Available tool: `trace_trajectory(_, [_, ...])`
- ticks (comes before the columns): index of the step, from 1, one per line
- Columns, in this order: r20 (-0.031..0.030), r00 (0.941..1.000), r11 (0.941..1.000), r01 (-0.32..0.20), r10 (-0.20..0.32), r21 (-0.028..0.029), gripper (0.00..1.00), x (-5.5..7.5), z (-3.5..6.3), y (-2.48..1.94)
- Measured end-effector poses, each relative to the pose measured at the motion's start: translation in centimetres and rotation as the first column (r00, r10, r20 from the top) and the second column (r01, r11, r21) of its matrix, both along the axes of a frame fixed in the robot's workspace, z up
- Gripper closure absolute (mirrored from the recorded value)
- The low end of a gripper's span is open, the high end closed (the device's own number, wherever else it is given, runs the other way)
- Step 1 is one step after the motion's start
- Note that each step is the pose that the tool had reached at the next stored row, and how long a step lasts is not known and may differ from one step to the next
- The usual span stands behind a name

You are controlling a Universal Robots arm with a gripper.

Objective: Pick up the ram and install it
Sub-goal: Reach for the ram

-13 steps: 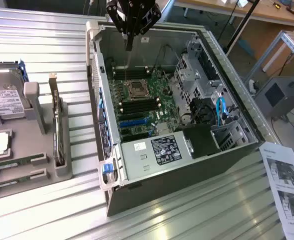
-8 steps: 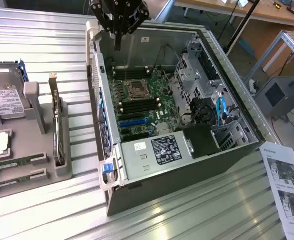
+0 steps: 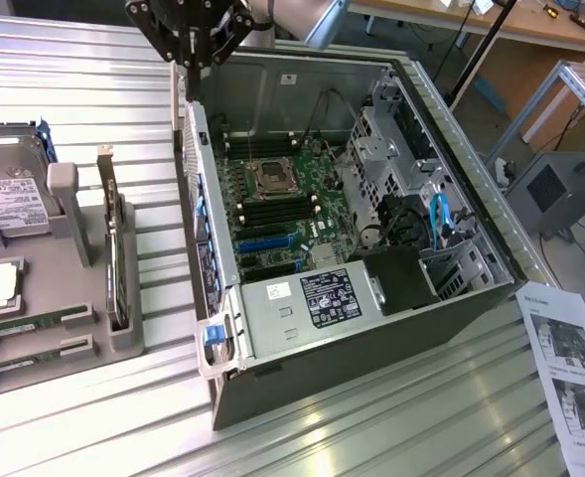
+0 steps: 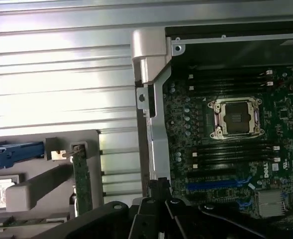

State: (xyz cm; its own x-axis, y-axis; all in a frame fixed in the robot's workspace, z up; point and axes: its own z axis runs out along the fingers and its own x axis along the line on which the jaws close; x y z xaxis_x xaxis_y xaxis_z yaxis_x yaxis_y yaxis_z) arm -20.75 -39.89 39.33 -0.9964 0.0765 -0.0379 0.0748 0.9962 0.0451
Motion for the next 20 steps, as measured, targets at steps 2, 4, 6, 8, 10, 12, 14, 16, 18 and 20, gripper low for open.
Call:
trace_trajectory(2, [0.0013, 1.0, 1.0, 0.0, 0.0, 0.0, 0.89, -1.5, -0.01, 0.0])
trace_trajectory(4, [0.0018, 1.0, 1.0, 0.0, 0.0, -0.0002, 0.89, -3.1, -0.03, 0.0])
trace_trajectory(6, [0.0023, 1.0, 1.0, 0.0, 0.0, -0.0005, 0.89, -4.8, -0.07, 0.0])
trace_trajectory(8, [0.0029, 1.0, 1.0, 0.0, 0.0, -0.001, 0.89, -6.4, -0.16, 0.0])
trace_trajectory(10, [0.0033, 1.0, 1.0, 0.0, 0.0, -0.0015, 0.89, -8.0, -0.21, 0.0])
trace_trajectory(12, [0.0037, 1.0, 1.0, 0.0, 0.0, -0.0015, 0.89, -9.0, -0.25, 0.0])
trace_trajectory(14, [0.0041, 1.0, 1.0, 0.0, 0.0, -0.002, 0.89, -10.5, -0.29, 0.0])
trace_trajectory(16, [0.0047, 1.0, 1.0, 0.0, 0.0, -0.0032, 0.89, -12.6, -0.35, 0.0])
trace_trajectory(18, [0.0048, 1.0, 1.0, 0.0, 0.0, -0.0042, 0.89, -14.0, -0.4, 0.0])
trace_trajectory(20, [0.0051, 1.0, 1.0, 0.0, 0.0, -0.0047, 0.89, -14.9, -0.43, 0.0])
